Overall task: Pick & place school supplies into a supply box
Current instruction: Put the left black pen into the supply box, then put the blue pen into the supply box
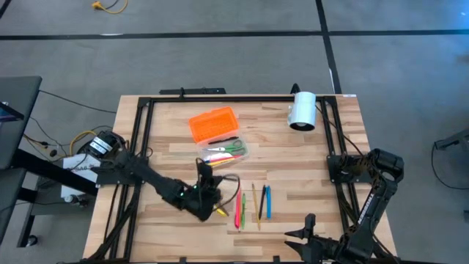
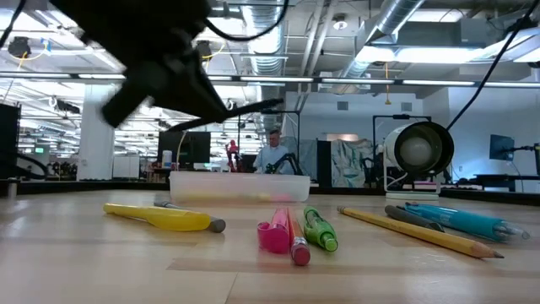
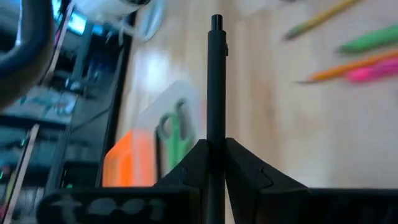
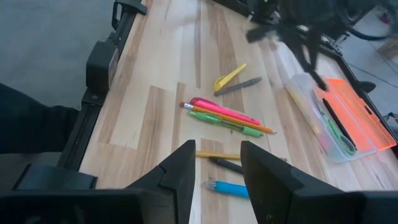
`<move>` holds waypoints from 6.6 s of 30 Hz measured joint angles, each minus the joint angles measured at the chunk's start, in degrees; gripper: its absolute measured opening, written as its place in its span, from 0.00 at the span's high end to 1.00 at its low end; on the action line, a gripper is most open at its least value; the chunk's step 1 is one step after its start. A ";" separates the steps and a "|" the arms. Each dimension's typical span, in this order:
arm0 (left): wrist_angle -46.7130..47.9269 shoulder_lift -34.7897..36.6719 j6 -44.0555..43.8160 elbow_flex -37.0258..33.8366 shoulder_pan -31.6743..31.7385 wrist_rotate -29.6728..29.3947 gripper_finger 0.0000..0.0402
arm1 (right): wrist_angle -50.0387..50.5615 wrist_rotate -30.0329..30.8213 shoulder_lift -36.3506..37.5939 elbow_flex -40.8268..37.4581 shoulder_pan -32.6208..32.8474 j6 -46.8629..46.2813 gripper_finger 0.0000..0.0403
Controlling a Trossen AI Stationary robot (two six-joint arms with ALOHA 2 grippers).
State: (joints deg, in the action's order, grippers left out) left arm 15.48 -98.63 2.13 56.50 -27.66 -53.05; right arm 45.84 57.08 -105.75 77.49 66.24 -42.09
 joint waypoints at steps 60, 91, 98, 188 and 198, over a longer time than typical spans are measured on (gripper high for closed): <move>-0.34 0.18 -4.37 -0.01 9.39 10.37 0.74 | 0.50 0.09 -0.42 0.00 -5.93 -2.80 0.70; -8.89 0.13 -30.74 -14.18 -23.43 -18.43 0.78 | 8.13 -22.40 -0.77 0.00 -24.96 -32.39 0.70; -9.22 0.11 -34.21 -15.77 -23.41 -18.34 0.78 | 9.49 -30.74 -6.40 -0.03 -27.62 -33.96 0.70; -12.67 0.09 -34.62 -18.04 -21.29 -17.71 0.78 | -3.26 -28.31 -8.90 -13.33 -29.14 -37.38 0.86; -12.98 0.09 -34.25 -18.04 -21.31 -17.73 0.78 | 1.12 -27.73 -9.05 -13.49 -25.94 -42.08 0.90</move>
State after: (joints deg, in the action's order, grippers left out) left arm 2.50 -98.54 -32.12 38.46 -48.97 -70.78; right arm 46.97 29.35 -114.80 64.00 40.30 -84.16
